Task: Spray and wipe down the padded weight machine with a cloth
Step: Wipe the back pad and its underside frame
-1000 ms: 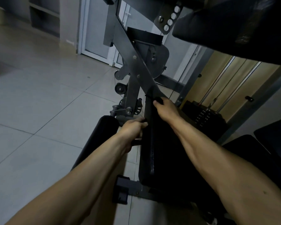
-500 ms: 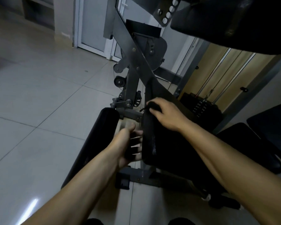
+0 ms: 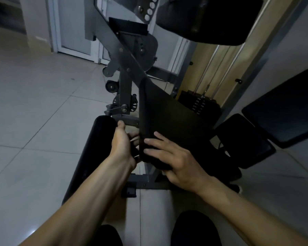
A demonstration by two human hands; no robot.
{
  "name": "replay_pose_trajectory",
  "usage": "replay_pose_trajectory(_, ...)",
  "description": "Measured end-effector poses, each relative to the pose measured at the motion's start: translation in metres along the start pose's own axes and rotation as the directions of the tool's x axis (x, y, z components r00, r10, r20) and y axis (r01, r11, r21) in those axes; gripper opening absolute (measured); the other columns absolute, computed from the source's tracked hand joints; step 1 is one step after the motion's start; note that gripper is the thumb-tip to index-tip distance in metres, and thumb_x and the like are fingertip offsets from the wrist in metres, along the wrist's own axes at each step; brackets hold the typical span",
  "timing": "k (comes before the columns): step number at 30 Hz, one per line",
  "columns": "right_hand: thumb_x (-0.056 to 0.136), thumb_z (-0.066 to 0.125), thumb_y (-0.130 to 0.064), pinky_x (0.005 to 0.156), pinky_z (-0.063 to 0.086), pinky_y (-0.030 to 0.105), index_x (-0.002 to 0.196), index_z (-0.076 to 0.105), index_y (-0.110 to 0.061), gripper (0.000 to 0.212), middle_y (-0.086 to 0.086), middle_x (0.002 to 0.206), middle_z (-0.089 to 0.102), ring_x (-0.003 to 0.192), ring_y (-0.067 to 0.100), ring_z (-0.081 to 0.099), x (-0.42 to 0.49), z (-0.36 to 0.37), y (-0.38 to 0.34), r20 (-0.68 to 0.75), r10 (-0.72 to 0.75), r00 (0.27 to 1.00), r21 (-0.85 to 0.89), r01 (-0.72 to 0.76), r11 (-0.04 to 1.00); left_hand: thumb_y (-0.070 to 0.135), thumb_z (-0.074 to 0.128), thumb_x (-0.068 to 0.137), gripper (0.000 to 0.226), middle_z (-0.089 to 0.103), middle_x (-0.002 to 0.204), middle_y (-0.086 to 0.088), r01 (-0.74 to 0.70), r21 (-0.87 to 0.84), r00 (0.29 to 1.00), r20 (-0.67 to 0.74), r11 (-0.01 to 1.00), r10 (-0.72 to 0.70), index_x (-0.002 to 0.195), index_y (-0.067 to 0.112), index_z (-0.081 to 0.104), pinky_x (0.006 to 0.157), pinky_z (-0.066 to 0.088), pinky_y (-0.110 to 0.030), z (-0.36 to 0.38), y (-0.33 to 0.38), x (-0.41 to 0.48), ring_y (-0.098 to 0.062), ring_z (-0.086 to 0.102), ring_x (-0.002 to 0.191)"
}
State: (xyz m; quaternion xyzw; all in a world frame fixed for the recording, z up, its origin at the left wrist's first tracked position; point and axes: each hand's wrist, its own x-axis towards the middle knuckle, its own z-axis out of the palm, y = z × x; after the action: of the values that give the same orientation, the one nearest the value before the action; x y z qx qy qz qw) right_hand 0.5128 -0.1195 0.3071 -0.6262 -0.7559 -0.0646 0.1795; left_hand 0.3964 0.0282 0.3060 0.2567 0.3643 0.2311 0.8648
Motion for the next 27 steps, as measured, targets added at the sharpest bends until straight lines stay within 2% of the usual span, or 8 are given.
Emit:
replay_pose_trajectory(6, 0.076, 0.063, 0.025, 0.122, 0.036, 0.046, 0.154, 0.045, -0.012, 0.088, 0.001, 0.164, 0.039, 0.155, 0.022, 0.030, -0.074, 0.010, 0.038, -0.127, 0.256, 0.958, -0.026, -0.261, 0.965, 0.026, 0.052, 0.102, 0.021, 0.067, 0.082, -0.005, -0.193, 0.186, 0.981, 0.004, 0.964, 0.195, 0.111, 0.025, 0.070, 0.060, 0.052, -0.031, 0.023, -0.007, -0.024, -0.020, 0.064, 0.072)
replay_pose_trajectory(8, 0.076, 0.058, 0.025, 0.123, 0.035, 0.044, 0.156, 0.042, -0.018, 0.093, -0.005, 0.164, 0.038, 0.155, 0.015, 0.029, -0.095, 0.006, 0.053, -0.104, 0.374, 0.921, -0.013, -0.377, 0.926, 0.025, 0.056, 0.100, 0.033, 0.067, 0.121, -0.008, -0.350, 0.380, 0.936, 0.107, 0.856, 0.335, 0.131, 0.025, 0.064, 0.085, 0.058, -0.037, 0.021, -0.016, -0.014, -0.022, 0.066, 0.105)
replay_pose_trajectory(11, 0.091, 0.062, 0.010, 0.126, 0.029, 0.037, 0.157, 0.040, -0.029, 0.079, -0.020, 0.163, 0.033, 0.153, 0.003, 0.028, -0.112, -0.009, 0.069, 0.024, 0.551, 0.834, 0.044, -0.552, 0.833, 0.029, 0.056, 0.101, 0.045, 0.035, 0.163, 0.001, -0.643, 0.689, 0.745, 0.463, 0.334, 0.480, 0.146, 0.032, 0.052, 0.124, 0.027, -0.049, 0.026, -0.022, -0.006, -0.021, 0.027, 0.152)
replay_pose_trajectory(14, 0.102, 0.063, -0.017, 0.125, 0.027, 0.030, 0.153, 0.045, -0.033, 0.057, -0.021, 0.155, 0.042, 0.147, 0.002, 0.035, -0.100, -0.036, 0.073, 0.087, 0.730, 0.678, 0.200, -0.729, 0.654, 0.026, 0.053, 0.102, 0.033, 0.059, 0.142, -0.001, -0.682, 0.664, 0.643, 0.744, -0.305, 0.182, 0.132, 0.034, 0.062, 0.124, 0.025, -0.045, 0.043, -0.023, -0.010, -0.022, 0.045, 0.140)
replay_pose_trajectory(16, 0.103, 0.063, -0.029, 0.120, 0.032, 0.028, 0.151, 0.047, -0.036, 0.051, -0.016, 0.152, 0.046, 0.143, 0.007, 0.041, -0.077, -0.052, 0.071, -0.005, 0.817, 0.576, 0.366, -0.760, 0.538, 0.024, 0.054, 0.099, 0.031, 0.068, 0.123, -0.002, -0.653, 0.623, 0.631, 0.762, -0.431, 0.145, 0.127, 0.032, 0.065, 0.111, 0.043, -0.046, 0.048, -0.023, -0.012, -0.024, 0.061, 0.118)
replay_pose_trajectory(20, 0.091, 0.075, -0.040, 0.105, 0.053, 0.048, 0.139, 0.057, -0.031, 0.052, 0.000, 0.125, 0.072, 0.116, 0.021, 0.069, -0.028, -0.063, 0.064, -0.062, 0.914, 0.400, 0.843, -0.469, 0.262, 0.038, 0.061, 0.100, 0.060, 0.059, 0.120, 0.014, -0.745, 0.665, 0.632, 0.726, -0.045, 0.269, 0.154, 0.033, 0.035, 0.080, 0.052, -0.024, 0.066, -0.021, -0.016, -0.001, 0.059, 0.093)
replay_pose_trajectory(24, 0.098, 0.069, -0.027, 0.100, 0.056, 0.050, 0.120, 0.073, -0.027, 0.022, 0.003, 0.111, 0.078, 0.105, 0.023, 0.075, -0.012, -0.064, 0.065, 0.041, 0.891, 0.452, 0.960, -0.266, 0.091, 0.035, 0.074, 0.091, 0.056, 0.065, 0.124, 0.004, -0.632, 0.600, 0.765, 0.584, 0.491, 0.271, 0.139, 0.024, 0.049, 0.091, 0.052, -0.028, 0.106, -0.027, -0.013, -0.015, 0.064, 0.113)
replay_pose_trajectory(27, 0.094, 0.074, -0.029, 0.098, 0.058, 0.049, 0.102, 0.079, -0.031, 0.010, 0.002, 0.103, 0.080, 0.100, 0.022, 0.076, -0.024, -0.070, 0.094, 0.026, 0.886, 0.463, 0.967, -0.237, 0.096, 0.032, 0.066, 0.097, 0.031, 0.076, 0.106, -0.006, -0.381, 0.478, 0.882, 0.444, 0.792, 0.156, 0.124, 0.016, 0.067, 0.086, 0.056, -0.038, 0.143, -0.047, -0.004, -0.024, 0.073, 0.099)
